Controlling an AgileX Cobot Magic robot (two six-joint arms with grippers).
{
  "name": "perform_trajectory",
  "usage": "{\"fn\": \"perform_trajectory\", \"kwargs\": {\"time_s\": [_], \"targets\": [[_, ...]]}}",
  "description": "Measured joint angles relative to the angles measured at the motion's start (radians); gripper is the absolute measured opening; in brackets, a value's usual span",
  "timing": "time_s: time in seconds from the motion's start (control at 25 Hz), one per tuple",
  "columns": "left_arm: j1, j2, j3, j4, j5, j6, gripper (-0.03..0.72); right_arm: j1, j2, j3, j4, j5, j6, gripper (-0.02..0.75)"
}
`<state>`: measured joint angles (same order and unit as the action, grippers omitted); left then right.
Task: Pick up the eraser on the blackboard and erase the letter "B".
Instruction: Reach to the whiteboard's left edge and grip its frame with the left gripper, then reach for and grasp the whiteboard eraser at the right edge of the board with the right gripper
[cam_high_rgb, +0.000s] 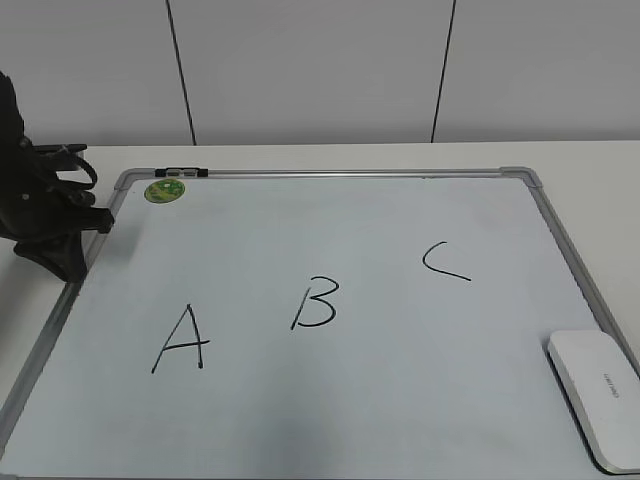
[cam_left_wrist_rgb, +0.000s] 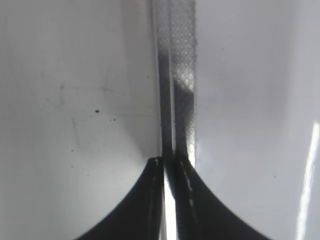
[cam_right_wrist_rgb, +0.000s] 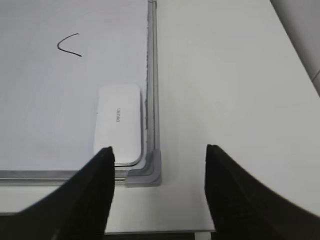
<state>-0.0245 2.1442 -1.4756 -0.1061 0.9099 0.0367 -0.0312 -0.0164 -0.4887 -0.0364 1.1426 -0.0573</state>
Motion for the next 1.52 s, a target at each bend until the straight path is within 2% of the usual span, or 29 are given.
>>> {"fn": "perform_trajectory", "kwargs": {"time_s": [0.24,0.48,0.64,0.96,1.12,1.52], "targets": [[0.0,0.0,0.0,-0.005,0.0,0.0,0.028,0.0,0.027,-0.035,0.131,-0.006,0.0,0.429],[0.0,0.0,0.0,-0.011,0.0,0.0,0.028,0.002,0.325,-0.144,0.233,0.005,-0.057,0.429],[0.0,0.0,0.0,-0.017,0.0,0.0,0.028,0.024,0.474,-0.16,0.307,-0.008,-0.091,0.429],[0.0,0.0,0.0,-0.019,0.0,0.0,0.028,0.026,0.628,-0.16,0.323,-0.036,-0.095,0.429],[0.0,0.0,0.0,-0.021,0.0,0.0,0.028,0.065,0.699,-0.16,0.321,-0.047,-0.095,0.435],[0.0,0.0,0.0,-0.023,0.0,0.0,0.028,0.085,1.0,-0.162,0.297,-0.149,-0.095,0.449]]}}
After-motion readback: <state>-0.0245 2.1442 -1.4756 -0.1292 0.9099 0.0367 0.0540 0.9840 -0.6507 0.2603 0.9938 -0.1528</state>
